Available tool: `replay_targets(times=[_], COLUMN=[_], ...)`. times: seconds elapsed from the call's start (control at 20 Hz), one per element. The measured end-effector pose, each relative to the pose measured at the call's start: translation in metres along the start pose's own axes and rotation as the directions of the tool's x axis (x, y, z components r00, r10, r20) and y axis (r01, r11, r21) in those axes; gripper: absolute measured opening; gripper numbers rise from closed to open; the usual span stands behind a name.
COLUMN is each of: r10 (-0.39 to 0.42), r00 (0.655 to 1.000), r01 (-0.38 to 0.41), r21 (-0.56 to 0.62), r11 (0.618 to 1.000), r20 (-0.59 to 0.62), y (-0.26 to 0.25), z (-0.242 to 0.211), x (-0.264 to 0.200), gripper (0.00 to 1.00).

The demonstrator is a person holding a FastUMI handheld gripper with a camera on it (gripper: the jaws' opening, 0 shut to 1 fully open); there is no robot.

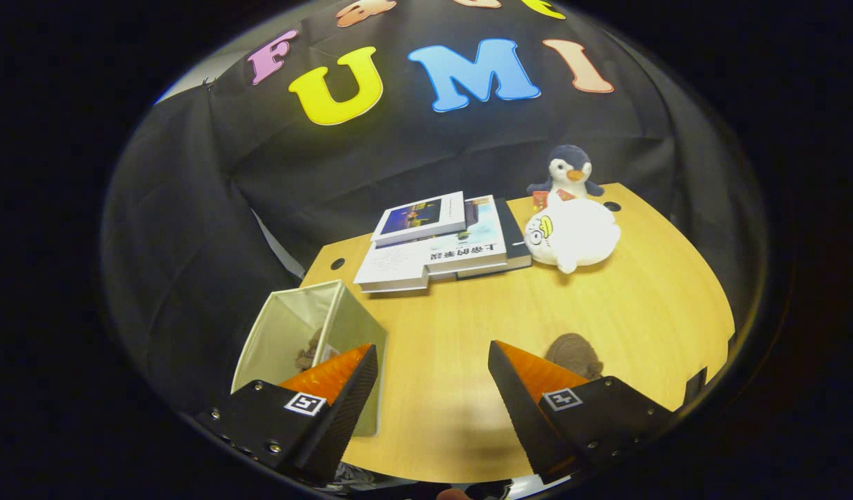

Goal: Open the storage box then place both shoes into the box .Put the left shoe in first, then the right shoe, with the right side of both shoes facing outward in a uniform manner.

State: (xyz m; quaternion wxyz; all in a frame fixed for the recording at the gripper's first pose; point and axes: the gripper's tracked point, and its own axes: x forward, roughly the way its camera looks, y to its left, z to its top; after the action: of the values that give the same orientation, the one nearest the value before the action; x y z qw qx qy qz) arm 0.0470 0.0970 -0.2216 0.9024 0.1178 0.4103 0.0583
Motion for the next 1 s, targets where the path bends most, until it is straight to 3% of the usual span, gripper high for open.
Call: replay_targets(times=[0.65,1.0], r10=[-0.164,-0.22], r00=[0.985,0.967], r01=[0.16,0.204], r21=[-0.079,-0.129], r11=[0.984,0.97], r20=[-0.045,-0.128], y=[-0.12,-0.164], z=[-0.038,-0.08], x=[-0.017,-0.013], gripper=[0.98,0.98])
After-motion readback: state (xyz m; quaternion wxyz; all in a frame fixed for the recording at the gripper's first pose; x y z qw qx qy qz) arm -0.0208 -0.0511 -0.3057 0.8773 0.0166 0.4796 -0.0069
